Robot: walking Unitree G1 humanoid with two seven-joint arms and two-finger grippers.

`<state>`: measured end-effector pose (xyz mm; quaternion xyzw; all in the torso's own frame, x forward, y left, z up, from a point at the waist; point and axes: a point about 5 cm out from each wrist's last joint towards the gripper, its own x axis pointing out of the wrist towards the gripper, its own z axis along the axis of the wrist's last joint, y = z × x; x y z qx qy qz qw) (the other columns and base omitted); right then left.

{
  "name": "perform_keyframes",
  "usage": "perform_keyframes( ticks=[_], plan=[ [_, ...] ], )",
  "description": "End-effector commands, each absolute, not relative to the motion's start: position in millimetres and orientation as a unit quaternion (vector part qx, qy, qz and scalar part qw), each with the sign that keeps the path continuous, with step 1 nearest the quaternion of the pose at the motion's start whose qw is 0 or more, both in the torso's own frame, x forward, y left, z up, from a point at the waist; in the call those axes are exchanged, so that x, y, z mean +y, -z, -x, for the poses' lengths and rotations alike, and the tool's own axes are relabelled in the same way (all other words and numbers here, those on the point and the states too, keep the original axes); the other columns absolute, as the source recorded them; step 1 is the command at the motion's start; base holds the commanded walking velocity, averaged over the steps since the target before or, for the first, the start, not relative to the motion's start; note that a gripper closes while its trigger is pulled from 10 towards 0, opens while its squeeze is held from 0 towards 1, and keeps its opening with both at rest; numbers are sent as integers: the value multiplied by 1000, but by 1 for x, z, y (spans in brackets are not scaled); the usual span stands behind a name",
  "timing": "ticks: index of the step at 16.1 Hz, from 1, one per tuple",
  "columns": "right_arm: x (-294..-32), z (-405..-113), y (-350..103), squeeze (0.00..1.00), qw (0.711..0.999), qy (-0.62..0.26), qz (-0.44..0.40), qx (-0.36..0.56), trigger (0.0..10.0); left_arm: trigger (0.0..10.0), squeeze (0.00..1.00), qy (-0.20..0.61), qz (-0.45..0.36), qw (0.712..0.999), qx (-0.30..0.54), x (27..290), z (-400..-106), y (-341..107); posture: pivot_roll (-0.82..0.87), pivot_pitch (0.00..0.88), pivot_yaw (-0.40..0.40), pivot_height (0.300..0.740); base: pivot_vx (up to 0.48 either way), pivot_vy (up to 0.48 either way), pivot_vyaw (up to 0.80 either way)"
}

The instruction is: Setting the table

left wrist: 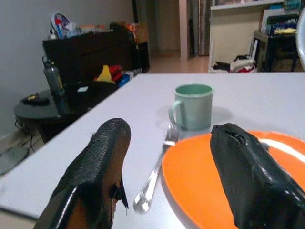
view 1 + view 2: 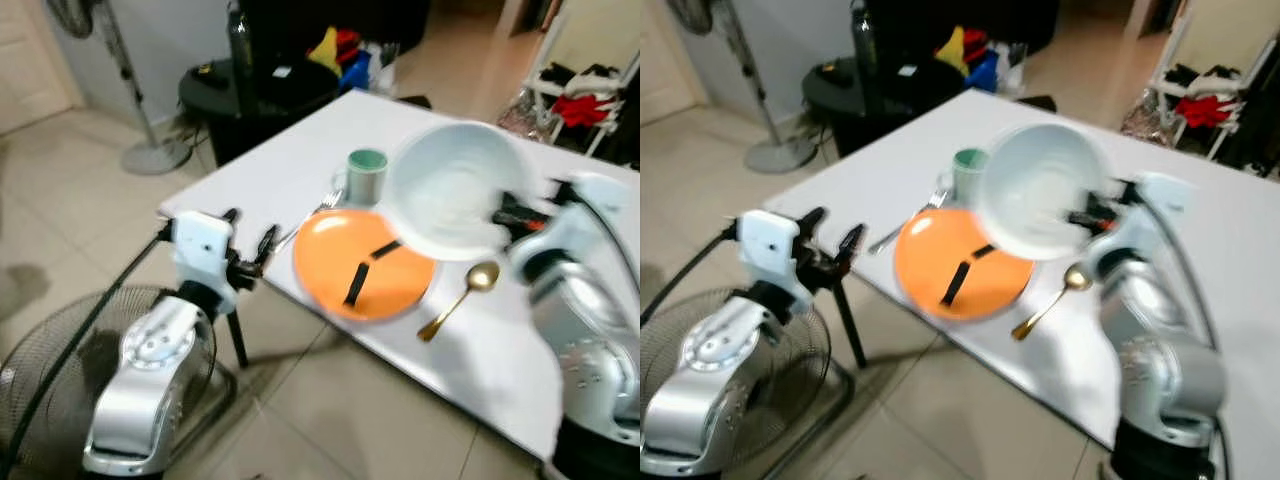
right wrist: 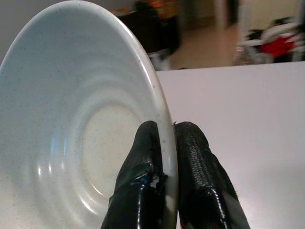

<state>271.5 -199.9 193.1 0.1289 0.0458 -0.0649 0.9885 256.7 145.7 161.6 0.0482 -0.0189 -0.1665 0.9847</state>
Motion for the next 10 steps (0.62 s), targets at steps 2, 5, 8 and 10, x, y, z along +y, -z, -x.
perform_keyframes(
  ticks=[2, 5, 8, 10],
  plan=[
    [-189, -277, -202, 0, 989, 36, -139, 35, 10000, 10000, 0, 154, -57, 986, -25, 154, -257, -165, 136, 0, -7, 727, 352, 0, -747],
    [-190, -281, -202, 0, 987, 29, -151, 43, 10000, 10000, 0, 154, -57, 986, -25, 153, -256, -165, 135, 0, -8, 727, 352, 0, -142],
    [-191, -285, -202, 0, 986, 26, -155, 50, 10000, 10000, 0, 154, -58, 986, -25, 154, -256, -165, 137, 0, -11, 727, 352, 0, 0],
    [-191, -288, -203, 0, 985, 25, -162, 51, 10000, 10000, 0, 154, -58, 986, -25, 154, -256, -165, 138, 0, -12, 727, 351, 0, 0]
  ],
)
